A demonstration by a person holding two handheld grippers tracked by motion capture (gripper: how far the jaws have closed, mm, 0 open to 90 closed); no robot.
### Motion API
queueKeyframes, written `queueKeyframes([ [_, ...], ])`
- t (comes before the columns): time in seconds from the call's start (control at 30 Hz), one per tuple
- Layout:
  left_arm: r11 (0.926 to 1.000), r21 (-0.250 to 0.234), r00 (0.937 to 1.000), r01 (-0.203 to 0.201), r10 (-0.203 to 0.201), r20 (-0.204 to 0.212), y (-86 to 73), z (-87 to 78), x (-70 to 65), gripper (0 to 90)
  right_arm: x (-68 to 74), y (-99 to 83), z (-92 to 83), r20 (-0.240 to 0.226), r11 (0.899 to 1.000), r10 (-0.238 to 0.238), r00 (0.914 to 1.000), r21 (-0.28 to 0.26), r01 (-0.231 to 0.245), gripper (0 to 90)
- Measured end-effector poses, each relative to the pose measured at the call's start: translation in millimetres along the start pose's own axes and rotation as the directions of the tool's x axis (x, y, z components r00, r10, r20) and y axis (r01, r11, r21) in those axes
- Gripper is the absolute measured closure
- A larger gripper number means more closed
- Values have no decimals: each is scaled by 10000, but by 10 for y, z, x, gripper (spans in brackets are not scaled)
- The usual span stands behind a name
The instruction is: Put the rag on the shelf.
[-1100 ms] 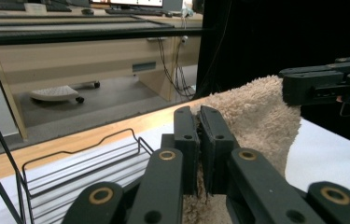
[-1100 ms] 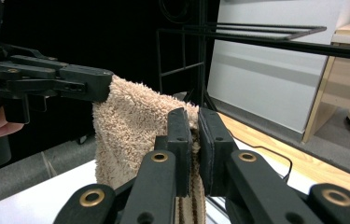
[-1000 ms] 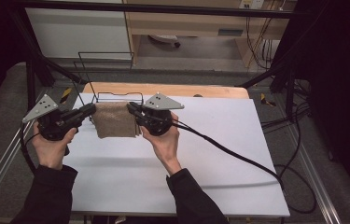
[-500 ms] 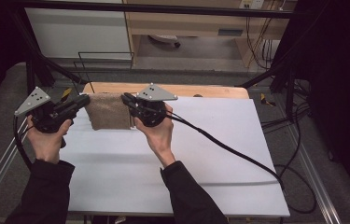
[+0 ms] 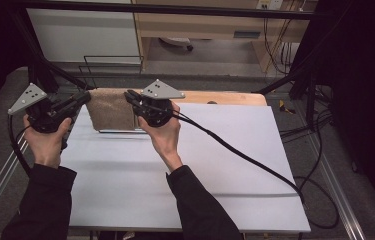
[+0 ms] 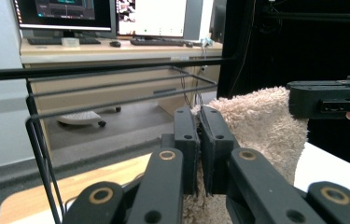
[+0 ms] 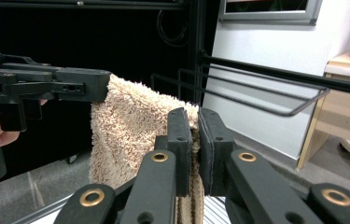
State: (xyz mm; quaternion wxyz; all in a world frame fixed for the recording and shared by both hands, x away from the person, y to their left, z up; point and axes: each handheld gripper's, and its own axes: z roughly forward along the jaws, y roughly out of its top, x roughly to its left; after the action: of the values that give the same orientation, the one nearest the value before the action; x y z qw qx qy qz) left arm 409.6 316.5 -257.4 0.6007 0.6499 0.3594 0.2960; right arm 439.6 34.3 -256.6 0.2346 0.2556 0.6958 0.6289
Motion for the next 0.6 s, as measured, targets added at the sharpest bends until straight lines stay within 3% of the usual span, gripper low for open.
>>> queueKeyframes([
  [0.6, 9973, -690, 9988, -258, 228, -435, 271, 16, 162, 860, -8, 281, 194, 46, 9975, -287, 9996, -638, 289, 842],
])
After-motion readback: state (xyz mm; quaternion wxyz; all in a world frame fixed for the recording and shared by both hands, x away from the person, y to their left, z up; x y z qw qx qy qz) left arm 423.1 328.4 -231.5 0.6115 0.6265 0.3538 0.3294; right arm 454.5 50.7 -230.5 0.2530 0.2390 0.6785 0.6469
